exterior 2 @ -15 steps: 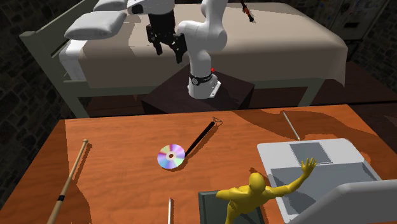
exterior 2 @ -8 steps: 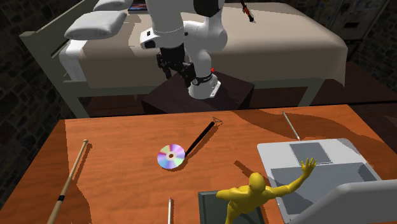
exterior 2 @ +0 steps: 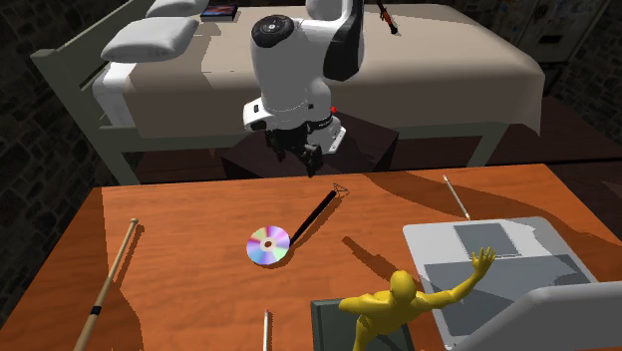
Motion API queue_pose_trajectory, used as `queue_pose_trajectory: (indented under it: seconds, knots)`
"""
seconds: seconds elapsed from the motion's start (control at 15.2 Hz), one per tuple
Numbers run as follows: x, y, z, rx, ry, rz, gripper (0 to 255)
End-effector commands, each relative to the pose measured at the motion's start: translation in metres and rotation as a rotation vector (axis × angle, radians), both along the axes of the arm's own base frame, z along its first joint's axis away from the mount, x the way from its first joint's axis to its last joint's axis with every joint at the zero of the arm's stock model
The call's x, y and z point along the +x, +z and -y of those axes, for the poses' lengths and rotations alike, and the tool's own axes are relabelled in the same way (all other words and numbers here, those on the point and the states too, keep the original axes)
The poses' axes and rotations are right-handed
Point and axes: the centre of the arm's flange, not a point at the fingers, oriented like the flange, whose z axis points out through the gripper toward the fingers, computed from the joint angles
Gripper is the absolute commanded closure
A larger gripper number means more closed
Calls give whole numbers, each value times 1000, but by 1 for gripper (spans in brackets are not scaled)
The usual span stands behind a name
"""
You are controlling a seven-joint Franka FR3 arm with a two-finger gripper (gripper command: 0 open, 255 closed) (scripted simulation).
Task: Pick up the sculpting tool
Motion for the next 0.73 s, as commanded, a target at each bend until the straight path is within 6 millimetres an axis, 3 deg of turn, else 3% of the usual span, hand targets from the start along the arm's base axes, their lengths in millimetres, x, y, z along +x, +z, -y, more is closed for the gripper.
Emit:
queue_pose_trajectory:
  seconds: [0.0,0.46,0.66]
  knots:
    - [1,-24,-15,3,-1,-2,0]
    - [12,-100,-61,11,-2,-16,0]
    - [12,-116,-61,11,-2,-16,0]
